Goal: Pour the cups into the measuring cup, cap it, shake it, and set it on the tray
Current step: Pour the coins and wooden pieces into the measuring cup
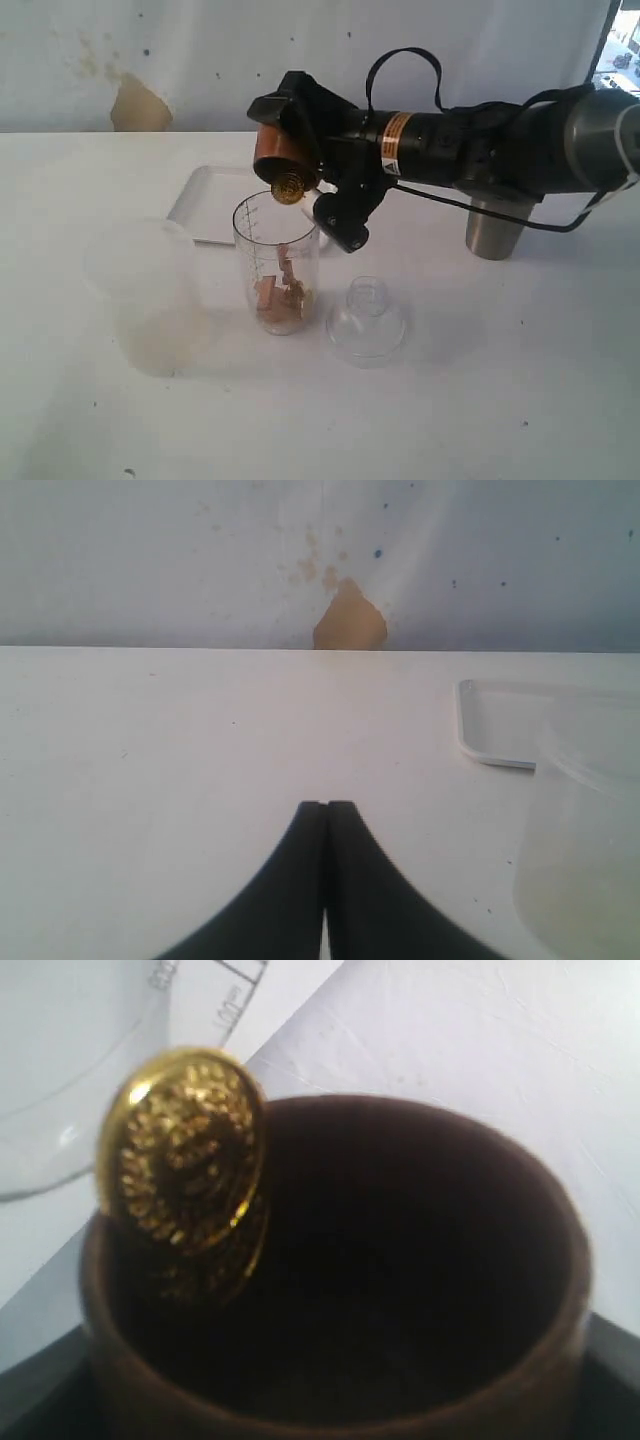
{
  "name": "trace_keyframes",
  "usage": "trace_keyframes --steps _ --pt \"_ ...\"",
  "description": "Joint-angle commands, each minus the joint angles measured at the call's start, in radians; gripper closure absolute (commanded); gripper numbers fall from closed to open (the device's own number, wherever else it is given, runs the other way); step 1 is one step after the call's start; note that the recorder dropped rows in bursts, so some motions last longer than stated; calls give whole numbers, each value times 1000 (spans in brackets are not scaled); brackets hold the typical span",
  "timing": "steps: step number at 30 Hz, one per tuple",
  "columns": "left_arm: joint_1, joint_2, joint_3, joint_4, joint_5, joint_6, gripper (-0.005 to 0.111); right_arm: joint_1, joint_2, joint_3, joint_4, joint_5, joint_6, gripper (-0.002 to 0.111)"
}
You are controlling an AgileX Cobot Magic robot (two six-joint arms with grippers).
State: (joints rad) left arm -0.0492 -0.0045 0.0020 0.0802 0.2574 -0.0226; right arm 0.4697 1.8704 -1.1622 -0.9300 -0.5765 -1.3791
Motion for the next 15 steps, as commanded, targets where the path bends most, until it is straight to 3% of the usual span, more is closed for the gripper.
trace_keyframes --steps 1,15 --pt "2 4 -2 -12 -2 1 3 13 -24 -3 -46 29 -25 108" --pt "2 4 -2 -12 -2 1 3 18 -24 -3 -47 52 -59 108"
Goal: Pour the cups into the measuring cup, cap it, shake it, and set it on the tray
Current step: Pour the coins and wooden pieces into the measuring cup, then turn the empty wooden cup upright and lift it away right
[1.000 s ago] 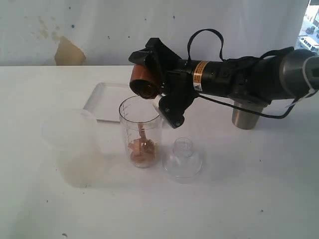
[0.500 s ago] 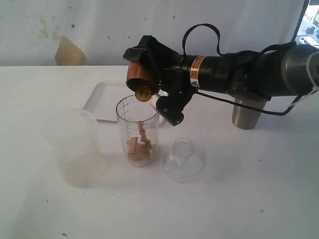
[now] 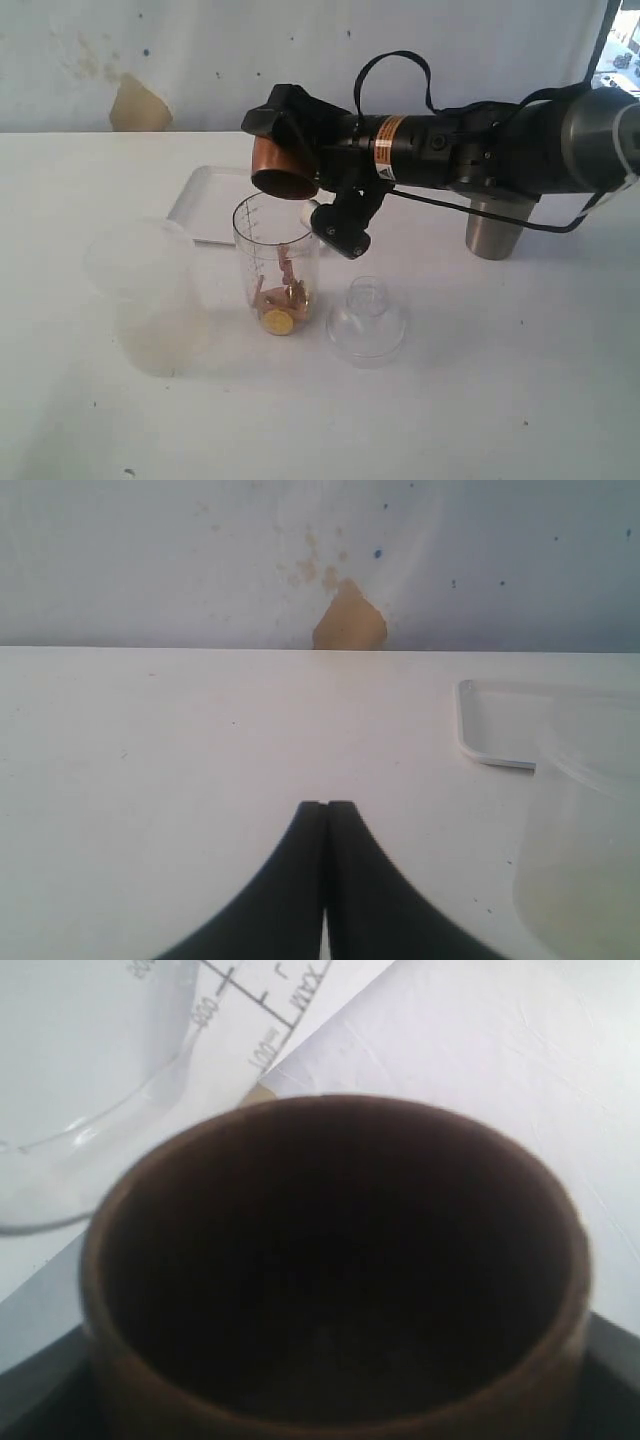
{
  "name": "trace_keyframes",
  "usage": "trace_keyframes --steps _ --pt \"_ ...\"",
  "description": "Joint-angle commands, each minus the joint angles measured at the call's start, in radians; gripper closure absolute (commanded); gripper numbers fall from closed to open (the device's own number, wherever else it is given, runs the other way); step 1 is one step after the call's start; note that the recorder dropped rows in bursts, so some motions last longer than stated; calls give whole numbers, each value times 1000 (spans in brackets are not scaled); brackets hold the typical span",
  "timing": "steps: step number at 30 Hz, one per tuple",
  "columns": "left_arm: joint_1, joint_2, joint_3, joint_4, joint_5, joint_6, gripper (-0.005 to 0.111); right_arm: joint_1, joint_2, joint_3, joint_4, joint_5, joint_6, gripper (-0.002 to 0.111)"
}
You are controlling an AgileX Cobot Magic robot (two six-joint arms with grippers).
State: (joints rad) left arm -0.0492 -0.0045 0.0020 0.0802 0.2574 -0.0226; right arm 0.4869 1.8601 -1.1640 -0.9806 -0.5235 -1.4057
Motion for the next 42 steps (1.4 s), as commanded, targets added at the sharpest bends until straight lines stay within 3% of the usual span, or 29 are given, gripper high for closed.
trace_keyframes --steps 1,42 --pt "2 4 -2 -12 -2 1 3 1 -13 -1 4 -1 -32 108" --pt "2 4 -2 -12 -2 1 3 12 -13 -1 69 -36 -56 108"
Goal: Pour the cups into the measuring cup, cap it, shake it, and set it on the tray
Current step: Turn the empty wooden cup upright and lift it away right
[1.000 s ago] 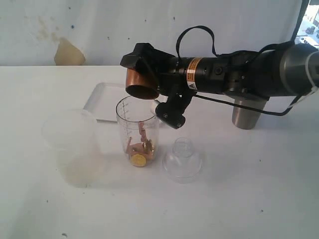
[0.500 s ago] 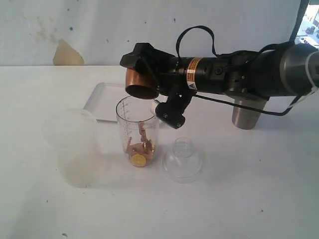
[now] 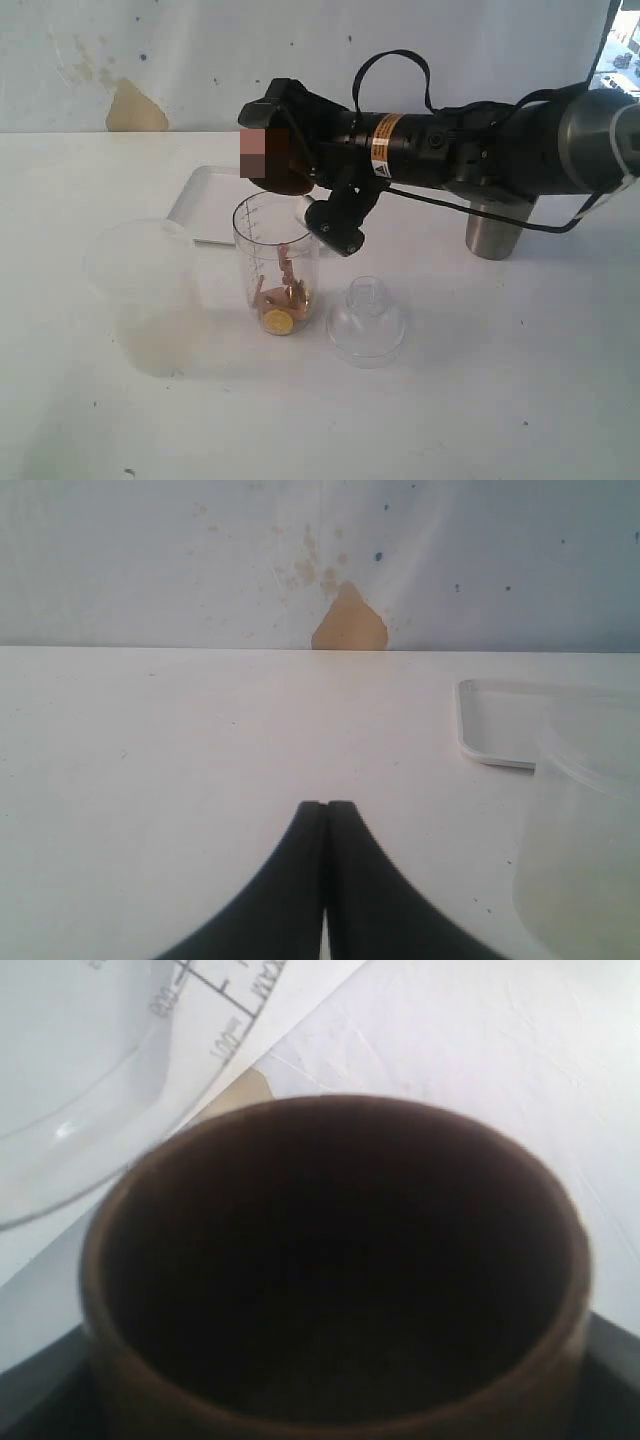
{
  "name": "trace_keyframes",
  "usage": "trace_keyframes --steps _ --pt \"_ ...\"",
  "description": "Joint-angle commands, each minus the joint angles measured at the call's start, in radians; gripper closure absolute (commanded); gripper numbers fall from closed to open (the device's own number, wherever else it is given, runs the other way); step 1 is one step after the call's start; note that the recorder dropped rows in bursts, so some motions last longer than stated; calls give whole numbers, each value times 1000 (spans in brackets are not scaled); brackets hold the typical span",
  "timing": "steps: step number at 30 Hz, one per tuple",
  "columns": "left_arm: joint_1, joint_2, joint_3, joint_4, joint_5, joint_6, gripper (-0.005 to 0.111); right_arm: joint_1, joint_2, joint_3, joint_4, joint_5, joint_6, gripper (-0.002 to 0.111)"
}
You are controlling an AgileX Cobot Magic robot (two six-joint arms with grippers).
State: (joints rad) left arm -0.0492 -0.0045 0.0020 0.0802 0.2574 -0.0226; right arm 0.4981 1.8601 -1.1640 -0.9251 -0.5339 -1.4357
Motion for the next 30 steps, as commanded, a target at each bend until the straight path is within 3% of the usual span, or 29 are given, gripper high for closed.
trace_keyframes --steps 1,10,18,30 --pt "2 4 -2 -12 -2 1 3 1 -13 -1 15 -19 -26 108" --pt "2 4 -2 -12 -2 1 3 1 -13 -1 191 -89 83 108" --pt "2 4 -2 -12 -2 1 3 1 -13 -1 199 -101 64 108" --pt "2 4 -2 -12 -2 1 3 -1 -13 -1 193 -160 528 108"
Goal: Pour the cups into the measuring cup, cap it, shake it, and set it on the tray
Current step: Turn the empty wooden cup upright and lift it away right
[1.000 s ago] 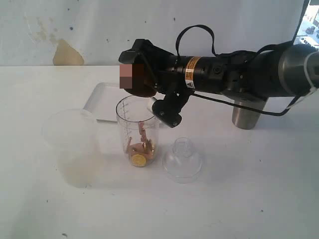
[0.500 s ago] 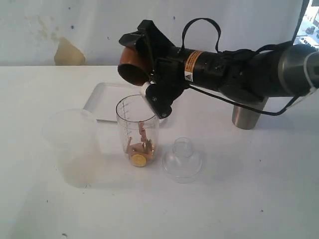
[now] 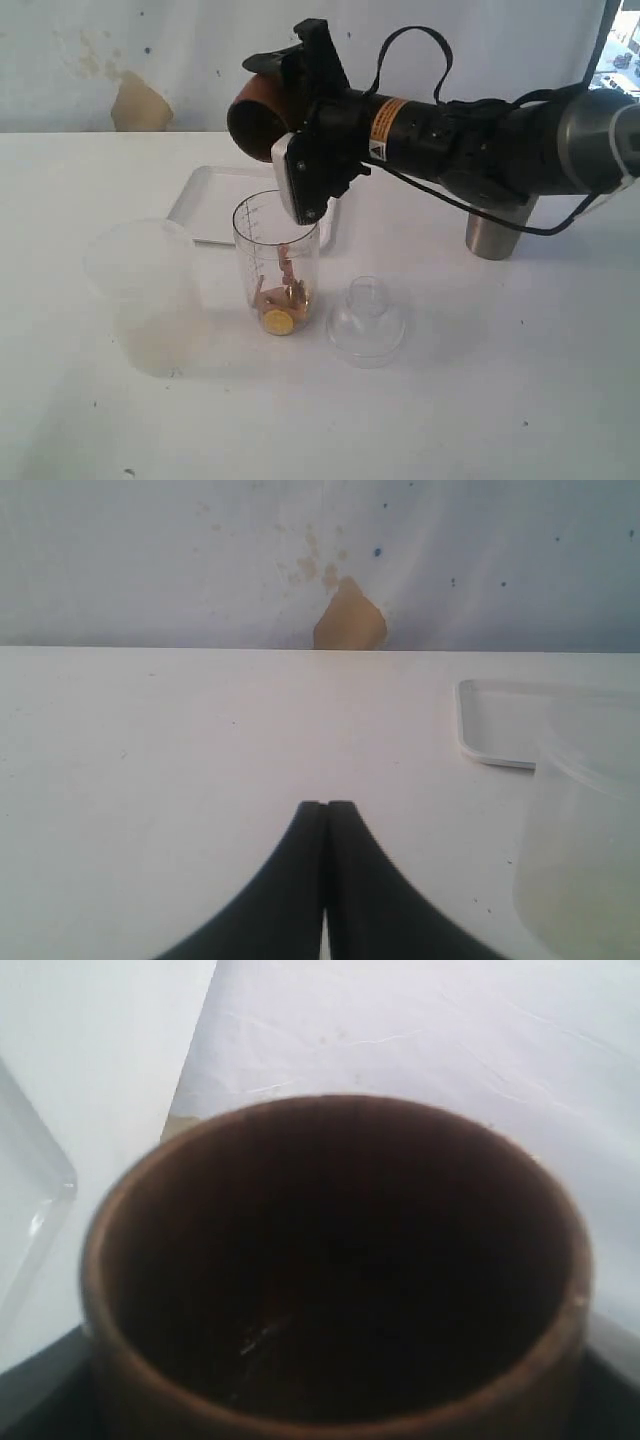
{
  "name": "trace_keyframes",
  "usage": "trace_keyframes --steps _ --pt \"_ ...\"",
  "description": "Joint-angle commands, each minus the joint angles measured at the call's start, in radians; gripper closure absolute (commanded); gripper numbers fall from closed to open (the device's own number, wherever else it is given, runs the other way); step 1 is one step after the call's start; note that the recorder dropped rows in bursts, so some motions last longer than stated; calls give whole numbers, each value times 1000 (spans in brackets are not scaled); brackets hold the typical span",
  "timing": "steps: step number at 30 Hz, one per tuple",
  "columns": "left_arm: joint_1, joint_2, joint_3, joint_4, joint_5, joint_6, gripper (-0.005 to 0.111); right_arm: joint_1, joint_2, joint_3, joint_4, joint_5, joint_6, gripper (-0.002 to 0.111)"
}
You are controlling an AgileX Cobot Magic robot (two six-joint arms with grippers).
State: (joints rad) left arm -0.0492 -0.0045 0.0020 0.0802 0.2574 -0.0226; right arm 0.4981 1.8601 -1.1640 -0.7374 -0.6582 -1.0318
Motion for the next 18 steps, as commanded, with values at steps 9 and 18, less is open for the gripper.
trace_keyframes --steps 9,18 --pt "2 4 -2 -12 -2 1 3 -46 -13 -2 50 -56 623 108" --pt "2 4 -2 -12 -2 1 3 -142 -13 -4 295 -27 1106 108"
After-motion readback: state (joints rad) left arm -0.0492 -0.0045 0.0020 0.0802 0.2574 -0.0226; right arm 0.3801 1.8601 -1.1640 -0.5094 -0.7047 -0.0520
